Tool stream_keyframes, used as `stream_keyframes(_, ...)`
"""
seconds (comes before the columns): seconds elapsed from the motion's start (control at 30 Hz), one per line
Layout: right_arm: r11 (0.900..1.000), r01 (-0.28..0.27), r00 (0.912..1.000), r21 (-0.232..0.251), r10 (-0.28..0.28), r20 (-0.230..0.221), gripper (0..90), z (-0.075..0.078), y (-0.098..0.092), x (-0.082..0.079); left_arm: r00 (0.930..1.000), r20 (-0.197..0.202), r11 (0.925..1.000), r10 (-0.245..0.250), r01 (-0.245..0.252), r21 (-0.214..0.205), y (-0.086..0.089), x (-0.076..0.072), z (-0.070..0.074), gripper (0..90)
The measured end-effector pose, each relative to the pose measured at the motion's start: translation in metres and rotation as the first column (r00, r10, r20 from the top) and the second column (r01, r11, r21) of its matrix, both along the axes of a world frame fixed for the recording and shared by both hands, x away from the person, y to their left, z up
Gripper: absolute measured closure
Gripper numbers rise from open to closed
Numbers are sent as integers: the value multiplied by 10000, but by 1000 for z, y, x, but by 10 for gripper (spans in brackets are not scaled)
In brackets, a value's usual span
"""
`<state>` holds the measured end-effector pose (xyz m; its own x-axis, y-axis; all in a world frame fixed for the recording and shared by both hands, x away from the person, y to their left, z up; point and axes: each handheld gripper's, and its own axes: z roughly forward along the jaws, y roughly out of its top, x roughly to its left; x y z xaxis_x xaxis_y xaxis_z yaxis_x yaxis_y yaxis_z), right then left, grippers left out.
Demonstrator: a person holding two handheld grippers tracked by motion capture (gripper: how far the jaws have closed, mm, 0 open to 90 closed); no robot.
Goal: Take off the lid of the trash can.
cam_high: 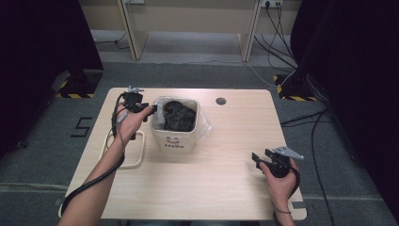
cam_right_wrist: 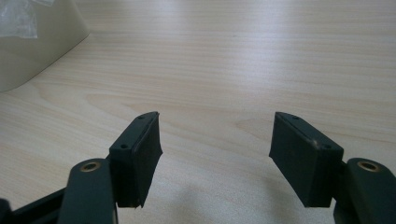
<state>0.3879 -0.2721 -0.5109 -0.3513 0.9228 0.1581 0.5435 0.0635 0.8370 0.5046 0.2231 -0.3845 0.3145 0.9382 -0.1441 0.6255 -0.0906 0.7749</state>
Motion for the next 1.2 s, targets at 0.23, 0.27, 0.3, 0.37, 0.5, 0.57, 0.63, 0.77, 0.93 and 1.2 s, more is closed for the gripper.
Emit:
stream_keyframes(0.23,10000,1,10000,15,0,-4,335,0,0,0,9997,229,9995,-67,60,310,-6,-2,0,752)
stream_keyframes(0.27,10000,-9,10000,3,9,-1,335,0,0,0,9996,275,9993,-77,67,372,-8,-3,2,771)
stream_keyframes(0.3,10000,-18,10000,1,18,-4,334,0,0,0,9995,318,9990,-85,71,437,-9,-3,3,793)
stream_keyframes(0.37,10000,-28,10000,7,28,0,334,0,0,0,9994,338,9985,-122,104,537,-11,-4,5,832)
stream_keyframes(0.5,10000,-15,10000,35,15,6,333,0,0,0,9991,419,9981,-64,39,610,-13,-4,7,894)
stream_keyframes(0.57,10000,-11,10000,29,11,-1,333,0,0,0,9991,431,9979,-49,21,640,-14,-5,8,898)
stream_keyframes(0.63,10000,-23,10000,32,23,0,333,0,0,0,9992,408,9979,-50,23,644,-14,-5,9,899)
stream_keyframes(0.77,10000,-31,10000,24,31,3,333,0,0,0,9983,570,9975,-80,40,704,-17,-7,10,900)
stream_keyframes(0.93,10000,-42,10000,14,42,-3,333,0,0,0,9952,862,9963,-452,386,764,-30,-12,15,900)
stream_keyframes(1.2,10000,-47,10000,33,47,1,333,0,0,0,9874,1117,9910,-1119,1025,866,-61,-18,23,900)
